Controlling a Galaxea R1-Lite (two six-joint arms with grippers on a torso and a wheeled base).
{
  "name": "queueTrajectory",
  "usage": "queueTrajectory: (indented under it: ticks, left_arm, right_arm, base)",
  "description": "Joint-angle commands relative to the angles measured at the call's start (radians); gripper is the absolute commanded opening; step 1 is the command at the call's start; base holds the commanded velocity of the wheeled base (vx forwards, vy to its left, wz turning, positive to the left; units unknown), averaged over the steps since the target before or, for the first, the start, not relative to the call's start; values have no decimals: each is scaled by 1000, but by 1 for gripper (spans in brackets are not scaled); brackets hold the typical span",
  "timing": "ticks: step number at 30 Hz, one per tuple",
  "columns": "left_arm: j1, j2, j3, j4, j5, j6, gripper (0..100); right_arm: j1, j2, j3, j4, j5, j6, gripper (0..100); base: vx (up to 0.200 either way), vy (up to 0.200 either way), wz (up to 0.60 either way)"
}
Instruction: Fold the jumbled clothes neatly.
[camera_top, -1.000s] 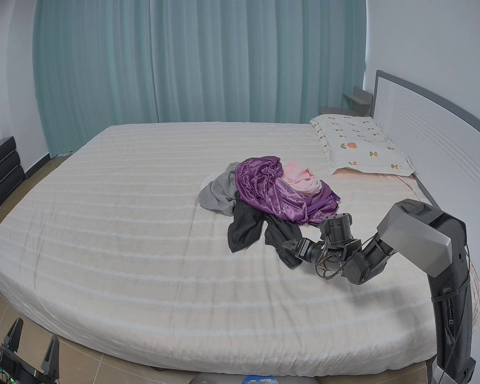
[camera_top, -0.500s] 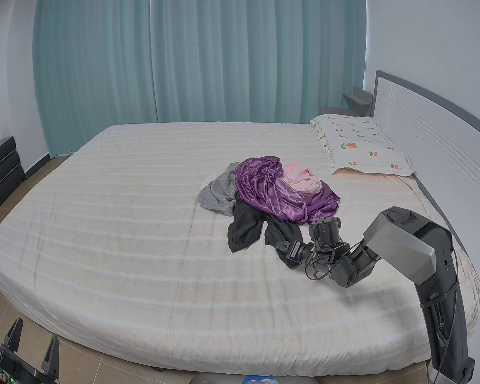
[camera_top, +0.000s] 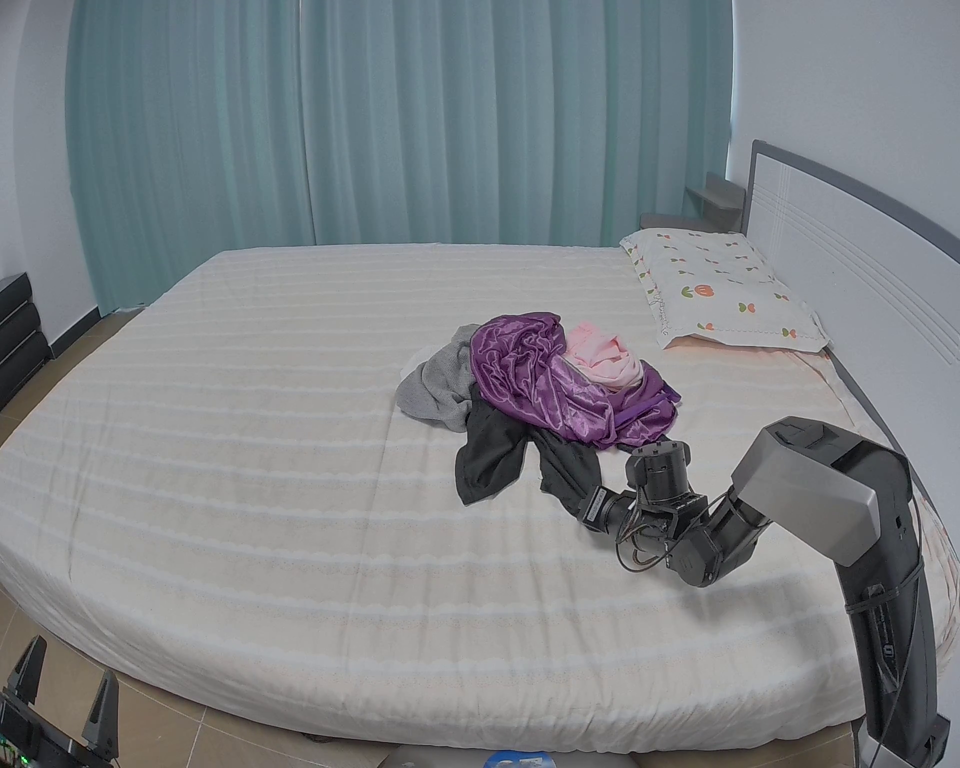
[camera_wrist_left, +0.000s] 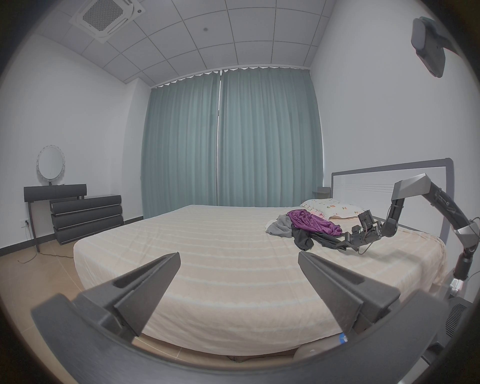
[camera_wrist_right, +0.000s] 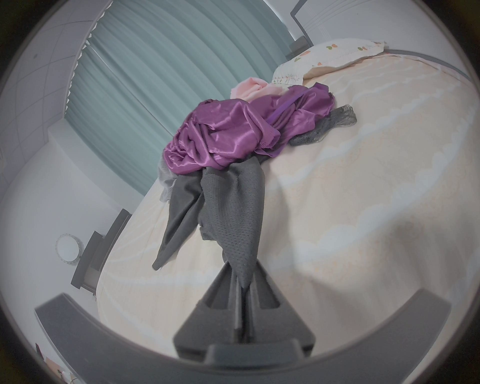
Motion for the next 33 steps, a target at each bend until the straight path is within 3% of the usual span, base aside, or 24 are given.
queueTrajectory:
  ticks: [1, 4, 7, 16, 33]
  left_arm:
    - [0, -18, 18, 0, 1, 0, 100]
    - [0, -18, 18, 0, 1, 0, 100]
    - [0, -18, 18, 0, 1, 1, 100]
    - [0, -18, 18, 0, 1, 0, 100]
    - [0, -18, 18, 0, 1, 0, 100]
  right_arm:
    - [13, -123, 182, -130, 5, -15, 0]
    - [13, -128, 188, -133, 7, -15, 0]
    - [53, -264, 400, -280, 13, 0, 0]
    - [168, -442, 596, -469, 14, 11, 0]
    - [271, -829, 714, -476, 10, -18, 0]
  base:
    - [0, 0, 0]
    - [0, 0, 0]
    - [0, 0, 0]
    - [0, 0, 0]
    - [0, 0, 0]
